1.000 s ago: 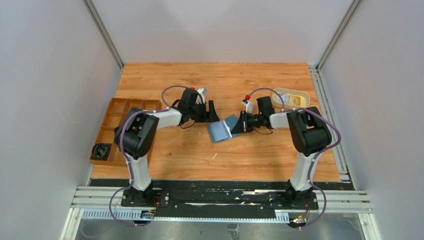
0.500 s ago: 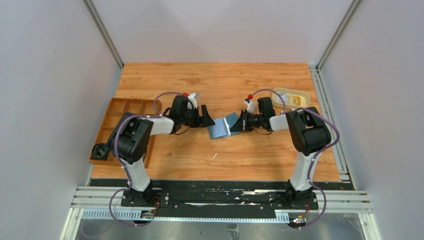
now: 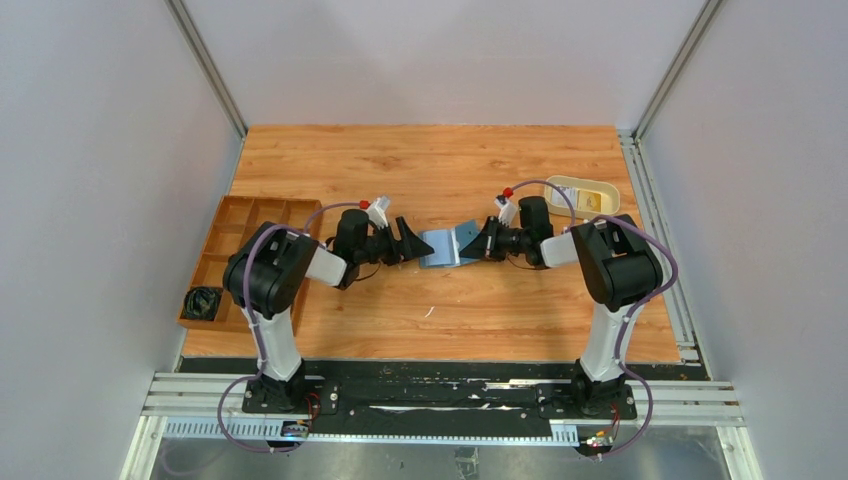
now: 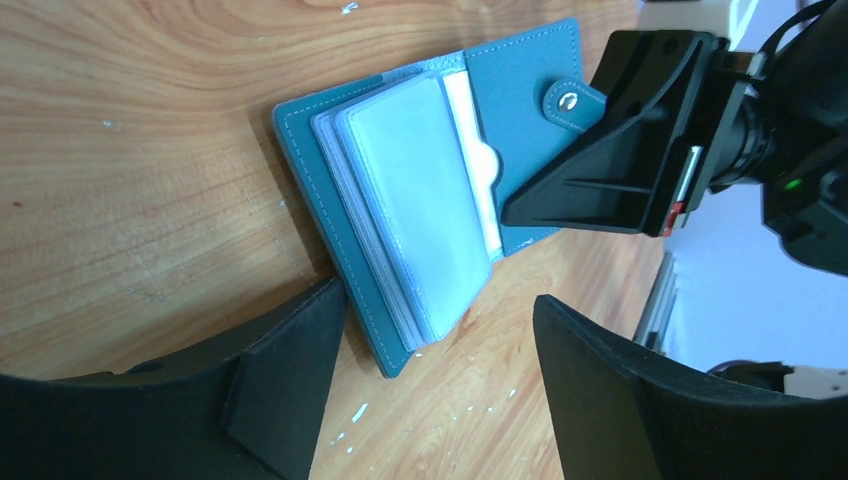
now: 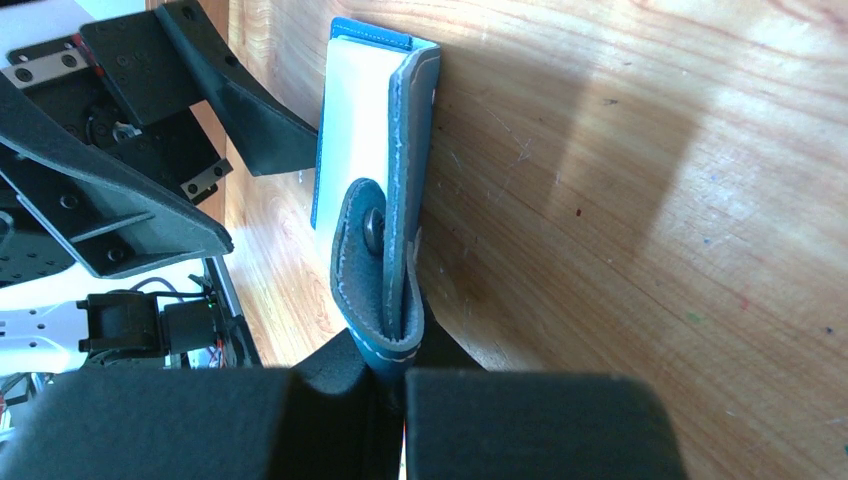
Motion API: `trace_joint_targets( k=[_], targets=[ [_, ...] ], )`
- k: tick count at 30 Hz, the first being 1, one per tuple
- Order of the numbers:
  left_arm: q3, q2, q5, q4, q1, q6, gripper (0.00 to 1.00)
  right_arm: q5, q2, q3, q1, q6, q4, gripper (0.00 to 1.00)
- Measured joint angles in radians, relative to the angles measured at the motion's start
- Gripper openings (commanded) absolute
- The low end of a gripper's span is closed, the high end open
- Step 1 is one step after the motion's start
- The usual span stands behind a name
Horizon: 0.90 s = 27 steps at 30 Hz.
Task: Take the credit cards out of the card holder
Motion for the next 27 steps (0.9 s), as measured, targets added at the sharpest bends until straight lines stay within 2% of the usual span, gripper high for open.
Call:
trace_joint_targets(
  k=[4, 9, 13, 18, 22, 27],
  targets=[
    [-0.064, 0.036, 0.001, 0.177, 0.002, -0.099, 0.72, -0.001, 0.0, -0.012, -0.002, 0.013, 0.02, 0.0],
    [-0.13, 0.164, 0.018, 0.508, 0.007, -0.287, 0.53, 0.0, 0.0, -0.022, -0.002, 0.018, 0.034, 0.0],
    [-0.158, 0.24, 0.031, 0.662, 0.006, -0.383, 0.41, -0.001, 0.0, -0.026, -0.002, 0.021, 0.044, 0.0],
    [-0.176, 0.251, 0.033, 0.678, 0.005, -0.41, 0.37, -0.001, 0.0, -0.035, -0.002, 0.022, 0.051, 0.0],
    [-0.177, 0.245, 0.032, 0.658, 0.005, -0.404, 0.3, -0.001, 0.0, -0.035, -0.002, 0.023, 0.053, 0.0],
    [-0.177, 0.232, 0.03, 0.618, 0.005, -0.382, 0.28, -0.002, 0.0, -0.039, -0.002, 0.023, 0.06, 0.0]
  ],
)
